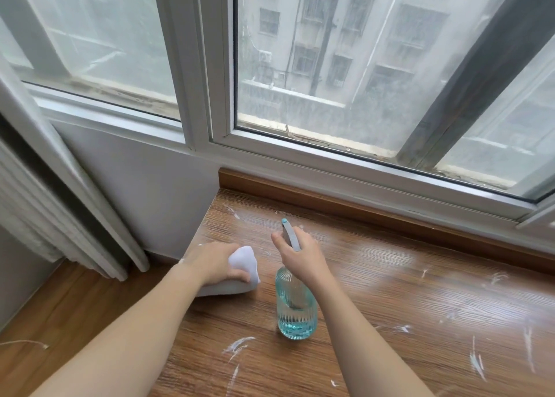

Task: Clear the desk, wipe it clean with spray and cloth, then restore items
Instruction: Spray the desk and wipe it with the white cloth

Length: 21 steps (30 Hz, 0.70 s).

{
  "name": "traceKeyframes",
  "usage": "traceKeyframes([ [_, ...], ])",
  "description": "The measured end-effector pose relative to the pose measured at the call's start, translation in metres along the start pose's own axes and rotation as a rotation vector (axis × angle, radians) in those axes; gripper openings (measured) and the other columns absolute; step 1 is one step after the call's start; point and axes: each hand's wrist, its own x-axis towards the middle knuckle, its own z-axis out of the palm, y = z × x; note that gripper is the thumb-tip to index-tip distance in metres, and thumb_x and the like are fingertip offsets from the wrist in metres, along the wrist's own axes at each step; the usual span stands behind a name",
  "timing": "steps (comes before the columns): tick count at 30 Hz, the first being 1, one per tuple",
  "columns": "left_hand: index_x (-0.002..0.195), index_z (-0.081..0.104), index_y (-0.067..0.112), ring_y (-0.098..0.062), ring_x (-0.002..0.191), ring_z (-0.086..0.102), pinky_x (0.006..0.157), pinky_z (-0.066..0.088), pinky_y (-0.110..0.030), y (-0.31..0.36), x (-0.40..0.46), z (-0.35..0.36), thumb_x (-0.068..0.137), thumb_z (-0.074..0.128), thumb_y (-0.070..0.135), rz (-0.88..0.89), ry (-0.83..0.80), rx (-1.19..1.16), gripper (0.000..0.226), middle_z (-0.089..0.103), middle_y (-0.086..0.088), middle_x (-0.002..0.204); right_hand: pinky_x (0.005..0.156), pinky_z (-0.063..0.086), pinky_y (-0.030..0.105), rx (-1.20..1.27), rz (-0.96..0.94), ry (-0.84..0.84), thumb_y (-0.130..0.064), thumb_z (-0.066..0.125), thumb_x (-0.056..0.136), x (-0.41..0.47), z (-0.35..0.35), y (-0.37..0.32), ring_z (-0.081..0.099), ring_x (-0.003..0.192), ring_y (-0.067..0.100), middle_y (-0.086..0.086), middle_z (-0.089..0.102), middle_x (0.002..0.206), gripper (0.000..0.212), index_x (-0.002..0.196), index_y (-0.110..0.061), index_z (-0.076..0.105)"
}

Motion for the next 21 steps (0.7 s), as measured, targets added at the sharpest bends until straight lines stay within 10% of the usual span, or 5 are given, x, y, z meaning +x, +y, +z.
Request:
traceKeyframes([
  [8,0.117,0.071,0.028,-0.024,0.061,0.062,0.052,0.043,-0.031,0.005,0.013,0.028,0.065,0.035,0.085,0.229,0.590,0.405,0.085,0.062,-0.003,0.072,0.069,0.041,0.034,-0.001,-0.011,-0.043,-0.043,0.063,0.096,-0.002,0.002,0.000,0.059,0.082,0.018,-0.005,0.062,0.081,0.032,0.092,-0.011,0.062],
  [16,0.104,0.070,0.028,-0.029,0.071,0.066,0.062,0.047,-0.043,0.009,0.004,0.051,0.080,0.036,0.063,0.015,0.483,0.247,0.055,0.069,-0.004,0.093,0.063,0.036,0.033,-0.057,0.030,-0.116,-0.037,0.063,0.092,-0.001,0.004,-0.001,0.049,0.072,0.018,-0.004,0.055,0.074,0.027,0.079,-0.017,0.052],
  [21,0.139,0.044,0.040,-0.025,0.112,0.060,0.094,0.037,-0.045,0.000,0.003,0.046,0.076,0.000,0.083,0.014,0.340,0.169,0.088,0.063,0.001,0.120,0.066,0.039,0.033,-0.095,0.102,-0.207,-0.041,0.067,0.087,-0.005,0.008,0.008,0.054,0.077,0.018,-0.004,0.059,0.078,0.028,0.084,-0.016,0.057],
])
